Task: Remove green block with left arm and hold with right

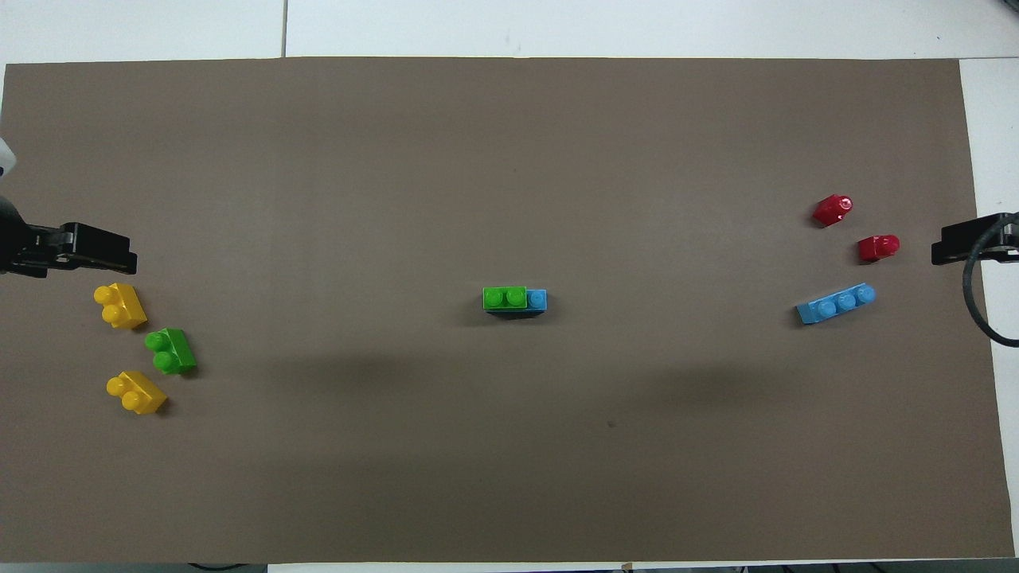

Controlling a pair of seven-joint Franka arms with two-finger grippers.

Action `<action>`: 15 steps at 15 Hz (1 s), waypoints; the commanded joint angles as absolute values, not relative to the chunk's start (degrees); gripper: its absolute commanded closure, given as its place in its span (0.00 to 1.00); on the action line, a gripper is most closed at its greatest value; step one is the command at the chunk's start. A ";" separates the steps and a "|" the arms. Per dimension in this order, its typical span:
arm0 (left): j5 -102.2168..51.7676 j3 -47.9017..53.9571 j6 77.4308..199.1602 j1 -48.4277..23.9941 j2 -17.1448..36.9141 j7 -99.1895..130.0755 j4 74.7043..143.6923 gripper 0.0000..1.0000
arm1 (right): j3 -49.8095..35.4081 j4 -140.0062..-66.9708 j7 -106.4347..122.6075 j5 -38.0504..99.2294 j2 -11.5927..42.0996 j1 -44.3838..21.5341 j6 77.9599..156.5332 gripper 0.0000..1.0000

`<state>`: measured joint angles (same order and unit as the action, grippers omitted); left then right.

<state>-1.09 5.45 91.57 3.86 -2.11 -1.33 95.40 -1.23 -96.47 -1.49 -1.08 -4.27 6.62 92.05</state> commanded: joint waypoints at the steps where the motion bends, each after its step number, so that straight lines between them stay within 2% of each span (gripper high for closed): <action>1: -2.02 5.45 92.20 4.22 -3.34 -2.02 96.42 0.00 | -1.67 -96.59 -1.14 0.09 -4.31 7.47 92.02 0.00; 12: -1.93 5.36 91.76 4.31 -3.34 -1.93 96.42 0.00 | -1.76 -96.42 -1.06 0.09 -4.31 7.56 92.11 0.00; 15: -1.93 5.36 92.20 4.31 -3.34 -1.93 96.42 0.00 | -1.67 -96.42 -1.75 0.18 -4.04 7.65 94.55 0.00</action>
<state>-1.09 5.40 91.56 3.87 -2.11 -1.33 95.40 -1.23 -96.47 -1.56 -1.07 -4.27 6.62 92.59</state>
